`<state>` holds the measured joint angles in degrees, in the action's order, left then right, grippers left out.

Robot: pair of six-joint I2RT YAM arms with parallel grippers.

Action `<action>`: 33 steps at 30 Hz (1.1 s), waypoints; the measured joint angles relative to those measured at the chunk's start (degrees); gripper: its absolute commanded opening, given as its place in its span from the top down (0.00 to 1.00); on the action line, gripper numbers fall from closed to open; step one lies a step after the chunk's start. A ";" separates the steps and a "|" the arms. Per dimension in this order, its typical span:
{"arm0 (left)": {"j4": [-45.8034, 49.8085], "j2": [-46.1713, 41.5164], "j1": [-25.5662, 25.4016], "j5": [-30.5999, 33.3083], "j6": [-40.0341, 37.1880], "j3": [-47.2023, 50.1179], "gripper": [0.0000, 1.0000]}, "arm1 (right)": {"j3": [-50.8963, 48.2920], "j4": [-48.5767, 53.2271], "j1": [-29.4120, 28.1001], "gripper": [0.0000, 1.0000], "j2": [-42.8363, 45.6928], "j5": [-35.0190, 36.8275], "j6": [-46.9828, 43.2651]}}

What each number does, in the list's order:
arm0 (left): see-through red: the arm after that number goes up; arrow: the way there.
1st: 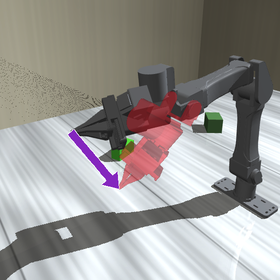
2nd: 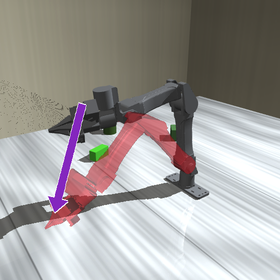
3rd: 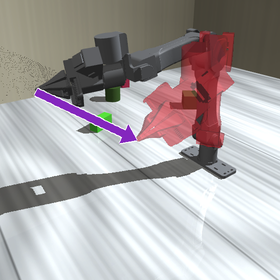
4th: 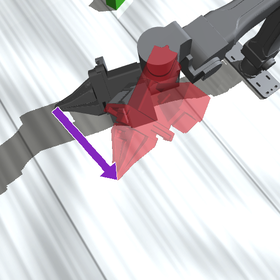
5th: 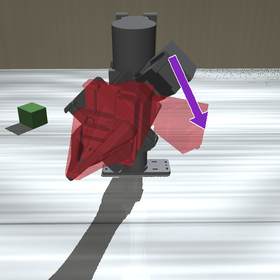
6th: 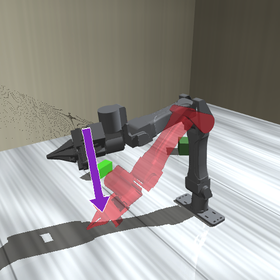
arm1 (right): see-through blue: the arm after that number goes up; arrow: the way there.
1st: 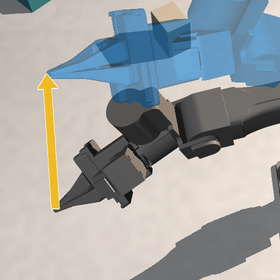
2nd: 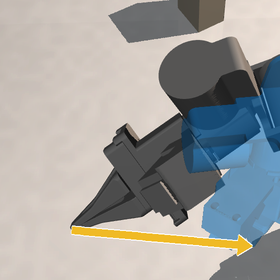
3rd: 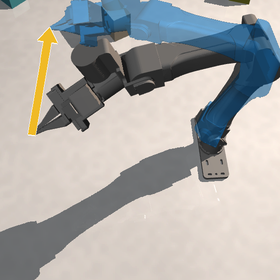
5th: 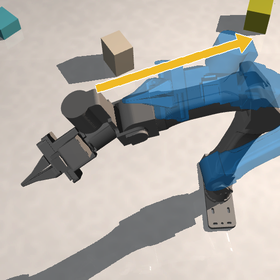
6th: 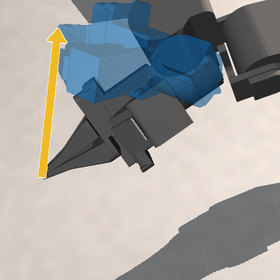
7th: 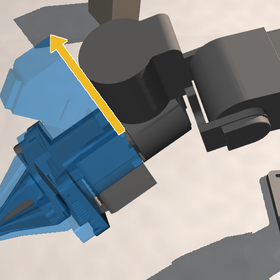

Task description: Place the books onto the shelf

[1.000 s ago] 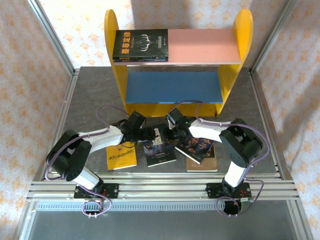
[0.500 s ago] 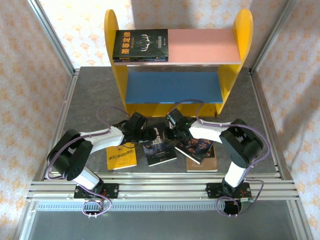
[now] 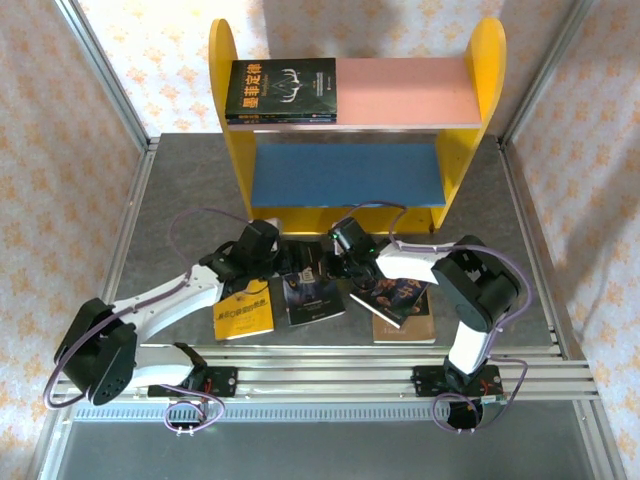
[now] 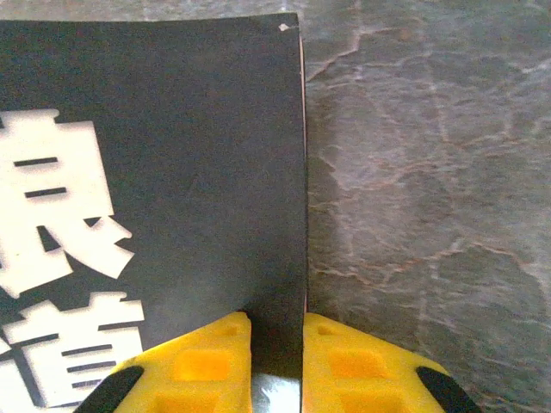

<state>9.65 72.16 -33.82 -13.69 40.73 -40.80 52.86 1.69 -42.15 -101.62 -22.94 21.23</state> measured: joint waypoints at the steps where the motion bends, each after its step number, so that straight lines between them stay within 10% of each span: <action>1: 0.59 -0.57 0.00 0.61 0.02 0.37 0.19 | 0.44 -0.07 -0.39 0.84 -0.35 -0.09 0.13; 11: 12.50 -9.20 -0.04 8.37 -0.15 2.51 0.17 | 5.97 -2.27 -5.35 0.82 -5.79 -3.98 2.80; 24: 21.92 -13.11 3.93 15.80 -1.77 5.51 0.13 | 7.91 -3.02 -6.36 0.55 -7.52 -6.01 3.65; 33: 21.14 -11.10 5.35 13.73 -1.62 9.68 0.13 | 8.02 -2.84 -6.34 0.59 -7.58 -6.67 2.91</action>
<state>30.79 61.06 -28.47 0.03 39.11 -31.11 60.88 -1.15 -48.49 -109.21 -29.61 24.14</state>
